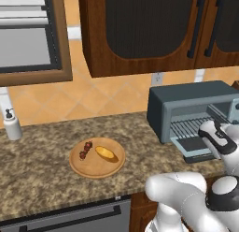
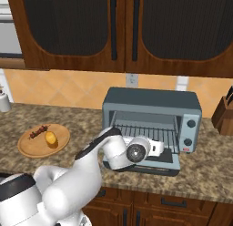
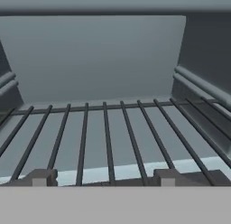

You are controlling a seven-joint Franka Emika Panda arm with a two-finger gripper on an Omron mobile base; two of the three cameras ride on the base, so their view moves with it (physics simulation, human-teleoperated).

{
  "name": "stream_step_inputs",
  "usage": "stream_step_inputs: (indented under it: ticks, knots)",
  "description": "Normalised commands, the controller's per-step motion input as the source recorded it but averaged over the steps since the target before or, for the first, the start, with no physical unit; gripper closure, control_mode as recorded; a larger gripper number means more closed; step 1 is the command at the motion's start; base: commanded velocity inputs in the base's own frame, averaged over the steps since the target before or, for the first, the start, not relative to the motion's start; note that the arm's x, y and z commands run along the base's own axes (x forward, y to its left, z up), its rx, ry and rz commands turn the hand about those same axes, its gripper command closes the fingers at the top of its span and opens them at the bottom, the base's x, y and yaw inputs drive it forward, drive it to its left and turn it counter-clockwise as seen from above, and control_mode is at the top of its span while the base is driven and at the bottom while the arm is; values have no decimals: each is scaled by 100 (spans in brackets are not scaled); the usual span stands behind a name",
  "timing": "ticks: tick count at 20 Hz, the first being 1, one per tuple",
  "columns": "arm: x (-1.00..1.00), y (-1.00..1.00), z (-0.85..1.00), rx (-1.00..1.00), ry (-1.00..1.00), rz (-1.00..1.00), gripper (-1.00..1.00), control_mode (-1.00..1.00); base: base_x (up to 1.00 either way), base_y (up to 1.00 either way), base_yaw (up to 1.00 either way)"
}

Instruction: Pick up the kebab skewer and baguette bread, and place them inside the toaster oven. Close the toaster oven door and start by setting the timer.

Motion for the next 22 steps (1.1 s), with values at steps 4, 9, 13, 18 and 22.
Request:
stream_step_inputs:
  ticks: [4,9,13,18,22]
  knots:
    - [-61,0,-82,0,2,0,-100,-100,0,0,0]
    - [-53,0,-64,1,2,0,-100,-100,0,0,0]
    - [-6,-6,51,12,8,0,-100,-100,0,0,0]
    - [-41,0,89,11,21,-2,-100,-100,0,0,0]
    - [-63,0,54,4,33,-1,-100,-100,0,0,0]
